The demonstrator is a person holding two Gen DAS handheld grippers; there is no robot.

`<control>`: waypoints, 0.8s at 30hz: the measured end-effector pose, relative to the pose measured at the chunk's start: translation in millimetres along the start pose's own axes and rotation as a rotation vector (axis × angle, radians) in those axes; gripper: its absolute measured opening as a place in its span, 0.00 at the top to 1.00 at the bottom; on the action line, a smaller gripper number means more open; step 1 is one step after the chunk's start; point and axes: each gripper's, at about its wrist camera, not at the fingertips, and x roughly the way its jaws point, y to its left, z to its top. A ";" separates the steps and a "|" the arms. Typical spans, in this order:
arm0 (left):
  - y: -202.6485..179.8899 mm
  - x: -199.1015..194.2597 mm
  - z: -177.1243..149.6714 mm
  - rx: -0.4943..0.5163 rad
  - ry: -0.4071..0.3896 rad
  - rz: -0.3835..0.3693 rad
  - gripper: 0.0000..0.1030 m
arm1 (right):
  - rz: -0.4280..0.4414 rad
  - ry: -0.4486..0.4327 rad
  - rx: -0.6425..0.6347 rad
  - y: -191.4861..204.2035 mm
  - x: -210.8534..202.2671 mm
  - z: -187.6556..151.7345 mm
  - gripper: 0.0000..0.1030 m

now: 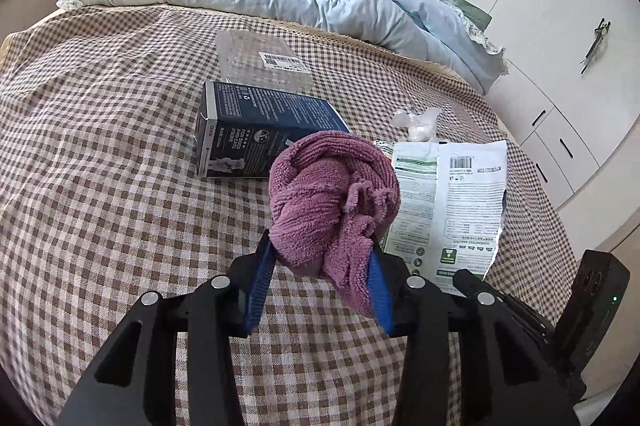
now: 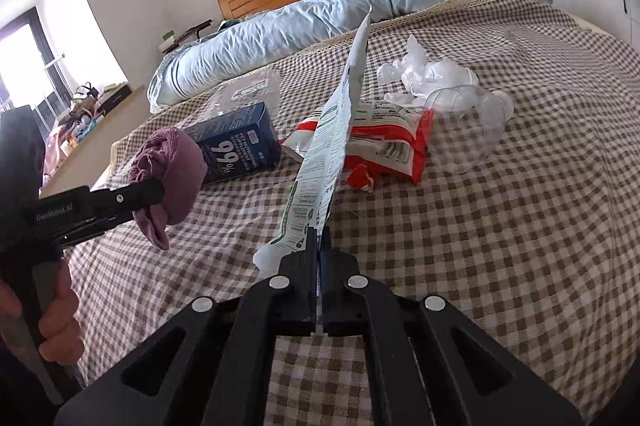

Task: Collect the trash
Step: 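Carry towel and dog-food bag to the wastebasket and open both tools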

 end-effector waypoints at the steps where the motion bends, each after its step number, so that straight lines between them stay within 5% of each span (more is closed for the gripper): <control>1: 1.6 -1.9 -0.4 -0.005 -0.003 -0.007 0.60 | -0.011 -0.011 0.000 1.7 0.2 -0.4 0.99; 6: 4.4 -10.3 1.0 -0.017 -0.002 -0.032 0.60 | -0.113 -0.081 -0.089 24.2 -27.0 4.5 1.00; 12: -18.5 -33.1 -10.6 0.060 -0.030 -0.073 0.60 | -0.237 -0.153 -0.185 28.5 -106.0 -8.6 1.00; 19: -71.7 -49.6 -38.9 0.185 -0.032 -0.155 0.60 | -0.548 -0.198 -0.171 -24.0 -253.7 -60.1 1.00; 24: -148.8 -65.0 -85.1 0.346 0.003 -0.310 0.60 | -0.752 -0.080 -0.117 -65.0 -317.7 -132.6 1.00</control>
